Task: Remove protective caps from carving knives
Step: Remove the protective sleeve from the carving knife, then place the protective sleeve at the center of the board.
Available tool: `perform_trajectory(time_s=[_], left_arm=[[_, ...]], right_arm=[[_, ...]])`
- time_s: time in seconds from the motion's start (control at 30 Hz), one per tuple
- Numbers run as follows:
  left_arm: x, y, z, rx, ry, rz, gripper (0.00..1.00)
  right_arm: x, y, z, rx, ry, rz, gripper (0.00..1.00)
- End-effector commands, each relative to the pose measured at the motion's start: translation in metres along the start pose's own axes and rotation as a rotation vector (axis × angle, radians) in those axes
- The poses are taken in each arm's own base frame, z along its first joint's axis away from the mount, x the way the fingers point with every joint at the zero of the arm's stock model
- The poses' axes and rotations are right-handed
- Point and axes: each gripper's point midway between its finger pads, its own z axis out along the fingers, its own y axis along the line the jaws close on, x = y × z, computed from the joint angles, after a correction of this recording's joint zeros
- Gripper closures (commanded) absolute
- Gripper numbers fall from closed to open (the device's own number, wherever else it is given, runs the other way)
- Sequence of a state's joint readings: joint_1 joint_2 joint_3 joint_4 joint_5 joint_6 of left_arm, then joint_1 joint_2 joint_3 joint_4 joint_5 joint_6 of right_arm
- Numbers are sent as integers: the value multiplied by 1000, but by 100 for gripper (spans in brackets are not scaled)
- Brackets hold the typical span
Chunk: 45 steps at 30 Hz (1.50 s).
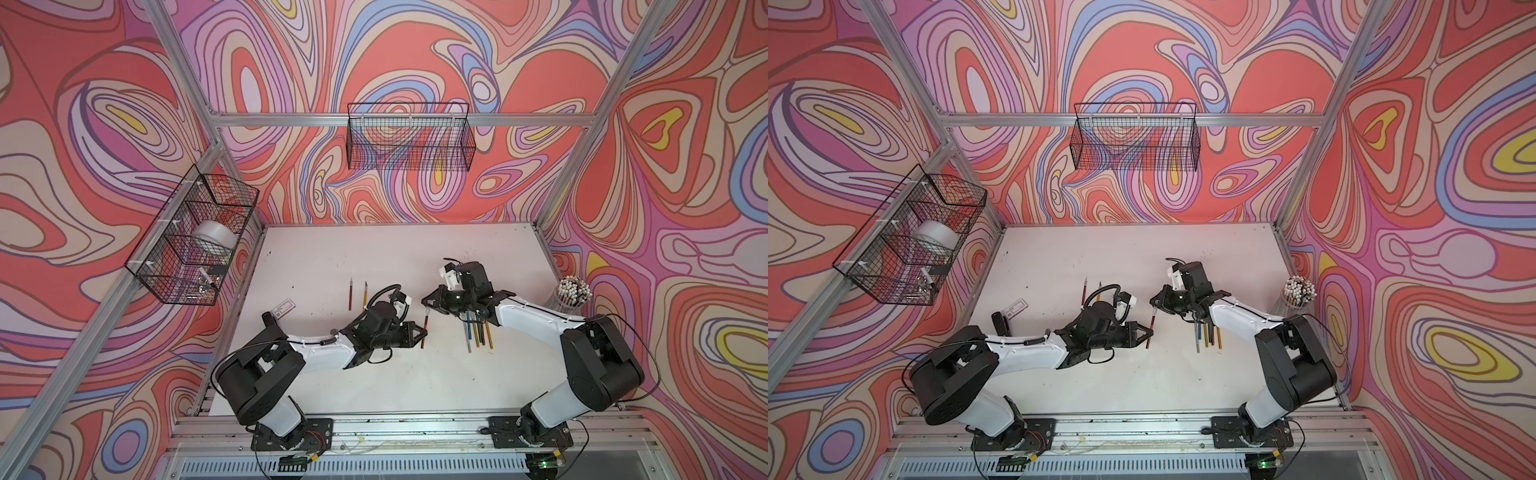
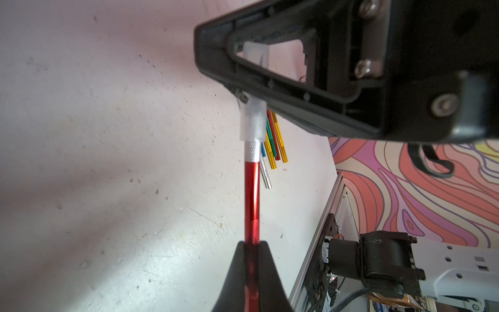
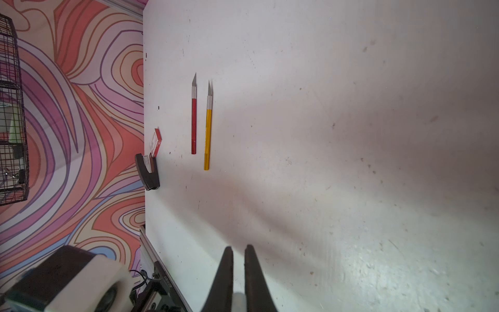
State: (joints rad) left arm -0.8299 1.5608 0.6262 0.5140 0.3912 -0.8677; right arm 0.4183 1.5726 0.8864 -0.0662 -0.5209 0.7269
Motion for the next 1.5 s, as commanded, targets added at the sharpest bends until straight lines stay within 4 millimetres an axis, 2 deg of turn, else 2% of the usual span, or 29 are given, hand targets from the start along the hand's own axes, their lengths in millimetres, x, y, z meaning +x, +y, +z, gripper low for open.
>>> perform_trajectory(time_s=[0.0,0.17,0.4,0.6,0.7,0.9,1.1,1.13,1.47], left_arm=[[18,8,-4,-18,50,-16,100],[19,8,-5,-17,48,-15,100],[19,7,-7,-17,44,-18,100],[16,5,-11,-25,27,-8,100],[12,6,-14,-51,16,8,100],[3,6,-24,-126,4,78,100],[-5,11,-33,-215,2,137,100],[-6,12,-34,-229,-1,143,100],[-14,28,-51,-367,-17,169,100]], right_arm=[[-43,9,-6,7,-132,-34,100],[-61,11,-10,17,-188,-46,100],[-81,2,-13,43,-249,-40,100],[-87,-2,-10,79,-231,-87,100],[-82,-17,-8,169,-184,-137,100],[-72,-64,-15,398,-108,-212,100],[-78,-97,-23,590,-63,-245,100],[-76,-108,-17,615,-37,-238,100],[-90,-139,-4,723,-6,-230,100]])
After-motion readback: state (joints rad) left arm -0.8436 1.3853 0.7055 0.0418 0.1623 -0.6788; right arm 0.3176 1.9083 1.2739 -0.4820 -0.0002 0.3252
